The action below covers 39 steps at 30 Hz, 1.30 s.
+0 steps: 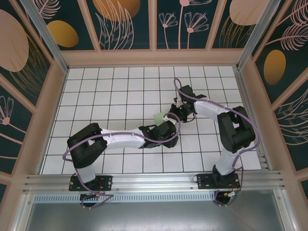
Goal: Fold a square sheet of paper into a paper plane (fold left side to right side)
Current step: Fold the triangle a second time at the center of the table.
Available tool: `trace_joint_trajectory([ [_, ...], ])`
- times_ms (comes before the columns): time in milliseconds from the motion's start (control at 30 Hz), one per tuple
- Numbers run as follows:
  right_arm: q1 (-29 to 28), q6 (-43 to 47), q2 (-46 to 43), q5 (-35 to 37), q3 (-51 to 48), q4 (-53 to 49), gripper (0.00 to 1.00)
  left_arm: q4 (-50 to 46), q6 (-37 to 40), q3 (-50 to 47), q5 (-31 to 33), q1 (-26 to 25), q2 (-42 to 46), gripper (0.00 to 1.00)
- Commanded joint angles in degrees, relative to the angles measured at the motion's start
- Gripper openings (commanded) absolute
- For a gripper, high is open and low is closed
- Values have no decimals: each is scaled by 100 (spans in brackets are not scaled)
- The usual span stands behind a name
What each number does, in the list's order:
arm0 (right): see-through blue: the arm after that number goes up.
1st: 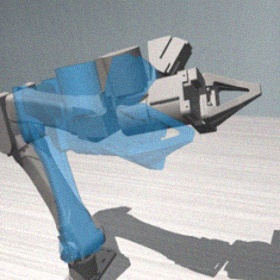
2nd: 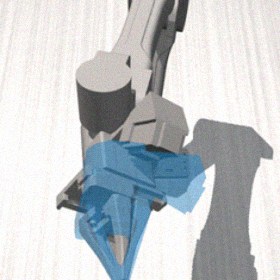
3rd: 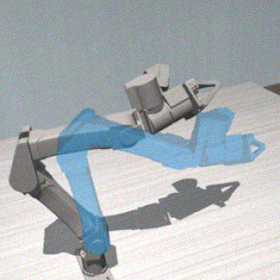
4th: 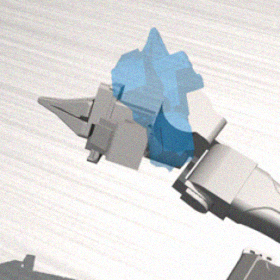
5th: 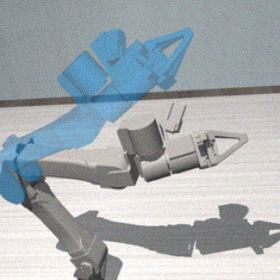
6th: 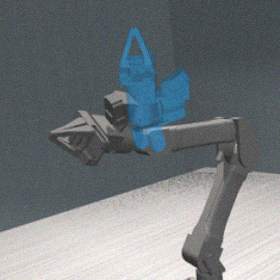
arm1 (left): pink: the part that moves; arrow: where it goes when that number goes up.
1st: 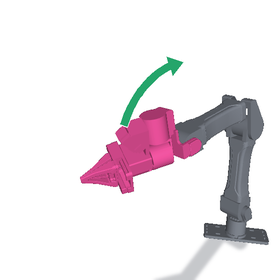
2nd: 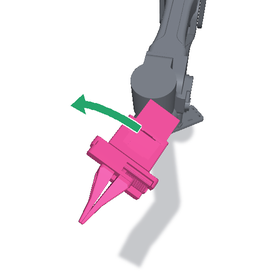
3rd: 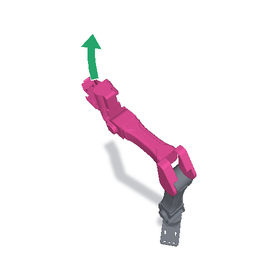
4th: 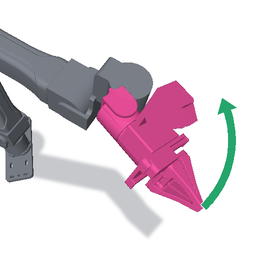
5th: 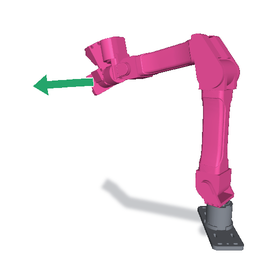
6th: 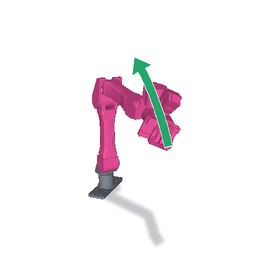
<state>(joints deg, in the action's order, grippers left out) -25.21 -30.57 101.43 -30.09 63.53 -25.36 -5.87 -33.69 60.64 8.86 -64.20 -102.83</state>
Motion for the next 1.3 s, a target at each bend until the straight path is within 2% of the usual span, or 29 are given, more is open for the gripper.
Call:
trace_joint_trajectory([
  [0,-10,7,139,-55,153,-131,1,-169,-58,176,123,-53,-78,58],
  [133,-21,33,151,-17,162,-160,1,-208,-58,176,155,-61,-25,52],
  [367,-30,75,187,64,186,-206,1,-274,-30,132,262,-61,94,33],
  [800,-80,261,331,163,327,-304,3,-362,-50,176,340,-62,175,13],
  [1000,-91,297,201,187,366,-181,13,-330,-102,167,300,-61,171,3],
  [1167,-64,406,-191,609,388,-163,38,-217,-224,65,285,-66,302,0],
  [1267,5,489,-526,942,318,-206,56,-143,-264,9,206,-58,401,0],
])
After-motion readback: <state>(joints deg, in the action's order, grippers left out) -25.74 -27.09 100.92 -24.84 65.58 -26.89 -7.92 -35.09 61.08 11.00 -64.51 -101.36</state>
